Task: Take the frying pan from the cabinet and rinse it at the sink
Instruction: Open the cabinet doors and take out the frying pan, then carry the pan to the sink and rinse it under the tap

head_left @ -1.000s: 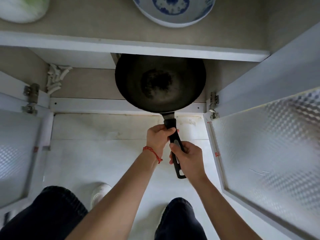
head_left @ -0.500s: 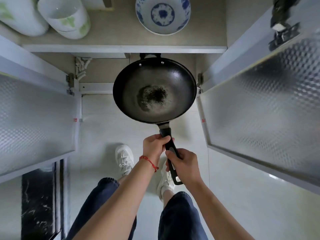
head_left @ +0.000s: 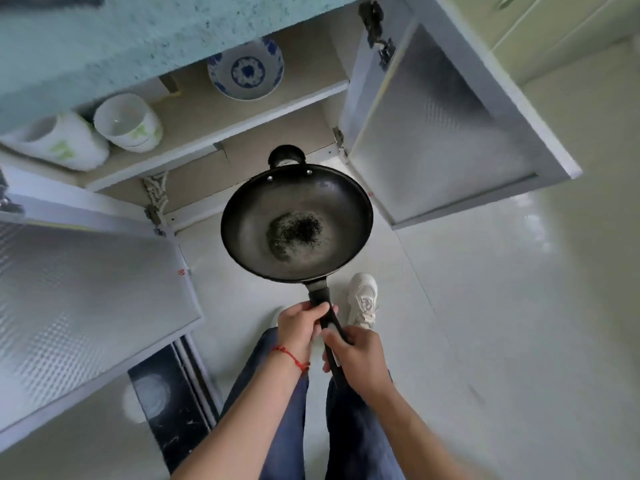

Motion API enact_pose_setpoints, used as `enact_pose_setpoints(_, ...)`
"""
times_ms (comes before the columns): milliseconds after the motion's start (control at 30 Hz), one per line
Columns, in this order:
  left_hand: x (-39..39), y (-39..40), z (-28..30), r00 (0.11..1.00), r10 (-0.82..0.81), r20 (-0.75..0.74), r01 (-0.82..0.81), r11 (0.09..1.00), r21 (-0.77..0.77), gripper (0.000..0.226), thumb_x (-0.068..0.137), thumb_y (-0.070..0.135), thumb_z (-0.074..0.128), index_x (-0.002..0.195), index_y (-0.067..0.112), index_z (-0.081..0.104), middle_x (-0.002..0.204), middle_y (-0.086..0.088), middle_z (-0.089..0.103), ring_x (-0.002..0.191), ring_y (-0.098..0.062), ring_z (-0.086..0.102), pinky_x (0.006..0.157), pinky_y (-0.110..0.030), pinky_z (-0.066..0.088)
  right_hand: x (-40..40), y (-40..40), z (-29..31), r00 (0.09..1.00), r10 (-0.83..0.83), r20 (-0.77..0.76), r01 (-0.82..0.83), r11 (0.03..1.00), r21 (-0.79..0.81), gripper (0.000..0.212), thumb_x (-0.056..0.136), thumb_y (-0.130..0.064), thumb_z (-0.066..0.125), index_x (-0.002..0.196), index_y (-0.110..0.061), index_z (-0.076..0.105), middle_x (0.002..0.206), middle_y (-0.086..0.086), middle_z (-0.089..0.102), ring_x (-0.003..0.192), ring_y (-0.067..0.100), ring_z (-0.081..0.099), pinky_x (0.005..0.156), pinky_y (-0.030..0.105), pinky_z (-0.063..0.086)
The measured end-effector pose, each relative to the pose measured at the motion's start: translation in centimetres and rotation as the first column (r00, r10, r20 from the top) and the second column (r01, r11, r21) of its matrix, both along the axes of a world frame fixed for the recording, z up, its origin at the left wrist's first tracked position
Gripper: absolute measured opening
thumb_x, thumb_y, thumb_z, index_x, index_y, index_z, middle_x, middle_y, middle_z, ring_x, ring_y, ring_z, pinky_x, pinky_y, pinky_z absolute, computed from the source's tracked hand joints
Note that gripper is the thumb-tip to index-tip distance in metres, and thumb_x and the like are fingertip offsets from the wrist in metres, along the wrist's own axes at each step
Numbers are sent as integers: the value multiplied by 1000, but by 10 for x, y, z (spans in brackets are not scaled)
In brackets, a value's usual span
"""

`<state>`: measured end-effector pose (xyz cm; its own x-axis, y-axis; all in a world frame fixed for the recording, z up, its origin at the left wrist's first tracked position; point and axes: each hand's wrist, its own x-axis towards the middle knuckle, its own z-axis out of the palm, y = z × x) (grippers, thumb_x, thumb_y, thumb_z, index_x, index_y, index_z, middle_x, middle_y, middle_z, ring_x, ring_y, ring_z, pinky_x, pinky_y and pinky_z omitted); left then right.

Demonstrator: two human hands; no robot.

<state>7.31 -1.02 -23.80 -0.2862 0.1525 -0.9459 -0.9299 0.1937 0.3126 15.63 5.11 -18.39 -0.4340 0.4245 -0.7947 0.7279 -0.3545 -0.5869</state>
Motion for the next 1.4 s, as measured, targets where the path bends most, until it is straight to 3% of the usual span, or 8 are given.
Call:
enact_pose_setpoints(167, 18, -30, 40, 983, -180, -20, 180, 984, 7, 8, 79, -7, 57, 78, -3, 63, 56, -8, 68, 51, -14, 65, 44, -19, 49, 29, -52, 38, 978, -205, -25, 204, 978, -40, 32, 84, -18, 59, 69, 10, 60, 56, 18, 59, 46, 24, 55, 49, 35, 45)
enact_pose_setpoints(367, 56, -41, 71, 920, -391, -4, 391, 920, 26, 8, 82, -7, 53, 81, -6, 61, 58, -9, 67, 46, -10, 64, 45, -19, 51, 71, -85, 66, 904, -427, -11, 427, 904, -17, 34, 82, -18, 58, 67, 13, 58, 55, 18, 60, 47, 24, 57, 52, 36, 47)
enact_pose_setpoints(467, 84, -36, 82, 881, -472, 6, 472, 881, 40, 11, 82, -9, 53, 74, -4, 60, 54, -9, 66, 46, -11, 64, 48, -21, 53, 100, -92, 74, 863, -505, 23, 505, 863, 1, 30, 81, -17, 58, 57, 0, 58, 50, 13, 60, 45, 23, 56, 48, 30, 45)
enact_pose_setpoints(567, 118, -27, 90, 841, -541, 11, 539, 840, 63, 13, 80, -10, 53, 70, -5, 59, 47, -7, 66, 43, -13, 63, 46, -22, 53, 133, -95, 84, 790, -613, 24, 613, 790, 7, 28, 80, -14, 58, 54, -4, 56, 47, 11, 58, 44, 22, 55, 52, 33, 47)
enact_pose_setpoints(800, 195, 0, 115, 696, -717, -38, 716, 688, 117, 11, 78, -8, 56, 69, -5, 61, 48, -7, 67, 45, -14, 63, 49, -23, 54, 206, -89, 111, 664, -748, -6, 746, 662, 80, 32, 81, -16, 59, 51, -6, 59, 45, 9, 61, 44, 21, 57, 49, 31, 47)
enact_pose_setpoints(1000, 245, 45, 140, 617, -778, -121, 785, 597, 166, 7, 77, -9, 57, 72, -6, 59, 47, -7, 66, 43, -14, 63, 45, -22, 52, 249, -58, 136, 553, -830, -69, 833, 548, 75, 23, 84, -15, 59, 65, -2, 59, 51, 8, 61, 42, 15, 60, 52, 29, 49)
enact_pose_setpoints(1133, 258, 88, 155, 570, -802, -177, 819, 539, 196, 8, 78, -7, 58, 71, -4, 61, 49, -6, 67, 47, -17, 63, 47, -23, 52, 261, -23, 152, 500, -855, -136, 866, 495, 74, 20, 85, -12, 59, 67, -3, 58, 52, 8, 61, 41, 15, 60, 45, 22, 47)
enact_pose_setpoints(1400, 255, 227, 195, 464, -828, -314, 880, 391, 269, 6, 79, -4, 58, 74, -4, 61, 67, -15, 65, 59, -25, 61, 51, -23, 52, 260, 102, 183, 418, -868, -269, 905, 424, 38, 11, 85, -14, 58, 77, -7, 60, 59, 5, 65, 49, 16, 61, 49, 21, 48)
